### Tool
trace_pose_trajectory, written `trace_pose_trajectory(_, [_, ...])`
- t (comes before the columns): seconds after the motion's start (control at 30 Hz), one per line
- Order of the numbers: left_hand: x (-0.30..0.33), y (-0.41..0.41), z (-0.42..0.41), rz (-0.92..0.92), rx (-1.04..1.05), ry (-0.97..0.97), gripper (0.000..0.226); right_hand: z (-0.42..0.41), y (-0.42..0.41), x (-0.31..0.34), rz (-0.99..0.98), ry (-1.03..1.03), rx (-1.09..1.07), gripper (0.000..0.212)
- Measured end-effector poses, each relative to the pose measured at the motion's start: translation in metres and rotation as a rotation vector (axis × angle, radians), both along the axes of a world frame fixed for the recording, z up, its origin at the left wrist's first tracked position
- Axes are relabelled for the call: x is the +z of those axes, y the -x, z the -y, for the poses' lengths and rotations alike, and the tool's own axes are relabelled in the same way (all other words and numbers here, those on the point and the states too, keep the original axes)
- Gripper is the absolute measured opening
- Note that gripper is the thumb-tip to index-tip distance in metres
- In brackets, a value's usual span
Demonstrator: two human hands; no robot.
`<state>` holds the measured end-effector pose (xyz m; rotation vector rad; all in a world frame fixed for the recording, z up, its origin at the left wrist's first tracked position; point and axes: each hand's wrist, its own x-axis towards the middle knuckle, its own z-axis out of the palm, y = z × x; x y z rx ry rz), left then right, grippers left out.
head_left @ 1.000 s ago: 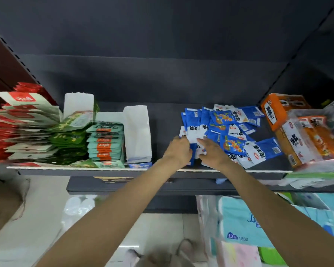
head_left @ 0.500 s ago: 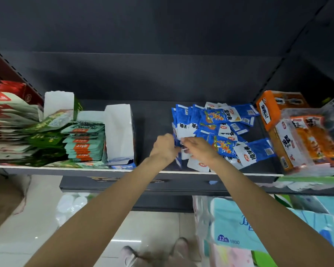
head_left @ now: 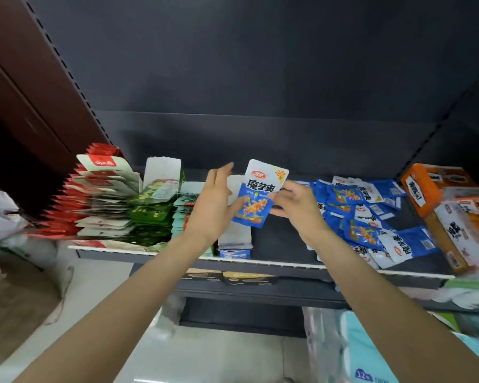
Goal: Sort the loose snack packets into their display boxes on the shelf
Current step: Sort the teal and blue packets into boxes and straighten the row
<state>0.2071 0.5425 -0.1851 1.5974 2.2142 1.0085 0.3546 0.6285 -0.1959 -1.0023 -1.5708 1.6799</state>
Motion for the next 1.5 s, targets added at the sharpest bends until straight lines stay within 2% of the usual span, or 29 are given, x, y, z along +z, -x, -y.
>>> trace_pose_trajectory(0.07, [0.001,0.016,0.008,0.029,-0.034,0.023,0.054,0.012,0.014,-0.003,0.045,-0.066,0.039,0.019])
trace_pose_trajectory(0.13, [-0.002,0.028,0.014,-0.052,-0.103,0.126,0.03,0.021,0.023,-0.01,0.108,-0.102,0.075,0.021])
trace_pose_trajectory(0.2, [-0.005,0.038,0.02,-0.113,-0.147,0.219,0.021,0.027,0.026,-0.02,0.166,-0.117,0.089,0.022])
trace_pose_trajectory(0.33, [-0.005,0.039,0.028,-0.079,-0.244,0.179,0.021,0.03,0.021,-0.03,0.267,-0.129,0.014,0.019])
trace_pose_trajectory(0.4, [-0.002,0.035,0.03,-0.072,-0.294,0.153,0.027,0.03,0.017,-0.031,0.361,-0.245,0.024,0.019])
trace_pose_trajectory(0.5, [0.0,0.032,0.028,-0.232,-0.323,0.164,0.02,0.032,0.015,-0.03,0.55,-0.451,0.109,0.014])
trace_pose_trajectory(0.6, [-0.002,0.028,0.027,-0.419,-0.395,0.324,0.017,0.036,0.017,-0.028,0.698,-0.552,0.241,0.013])
trace_pose_trajectory(0.67, [-0.006,0.023,0.027,-0.471,-0.417,0.441,0.02,0.036,0.017,-0.027,0.745,-0.578,0.341,0.018])
trace_pose_trajectory(0.77, [-0.013,0.018,0.025,-0.407,-0.426,0.574,0.025,0.033,0.013,-0.028,0.773,-0.5,0.461,0.029])
trace_pose_trajectory(0.87, [-0.019,0.017,0.019,-0.326,-0.419,0.659,0.033,0.025,0.003,-0.031,0.68,-0.358,0.472,0.03])
trace_pose_trajectory(1.0, [-0.014,-0.001,0.004,-0.161,-0.355,0.596,0.037,0.008,-0.026,-0.033,0.504,-0.18,0.303,0.029])
trace_pose_trajectory(1.1, [-0.014,-0.035,-0.018,-0.096,-0.312,0.474,0.028,-0.016,-0.057,-0.046,0.517,-0.236,0.113,0.028])
trace_pose_trajectory(1.2, [-0.028,-0.079,-0.048,0.003,-0.296,0.378,0.022,-0.046,-0.091,-0.067,0.754,-0.328,-0.032,0.034])
trace_pose_trajectory(1.27, [-0.044,-0.106,-0.071,0.015,-0.311,0.359,0.029,-0.064,-0.115,-0.084,0.952,-0.365,-0.058,0.053])
trace_pose_trajectory(1.33, [-0.067,-0.125,-0.091,-0.004,-0.347,0.402,0.043,-0.078,-0.135,-0.099,1.091,-0.369,-0.021,0.075])
trace_pose_trajectory(1.4, [-0.089,-0.138,-0.104,-0.036,-0.401,0.515,0.054,-0.085,-0.147,-0.112,1.181,-0.335,0.049,0.084])
trace_pose_trajectory(1.43, [-0.1,-0.142,-0.109,-0.059,-0.425,0.585,0.057,-0.085,-0.15,-0.116,1.215,-0.355,0.077,0.081])
trace_pose_trajectory(1.5, [-0.115,-0.148,-0.114,-0.109,-0.448,0.71,0.055,-0.085,-0.151,-0.12,1.261,-0.483,0.063,0.052])
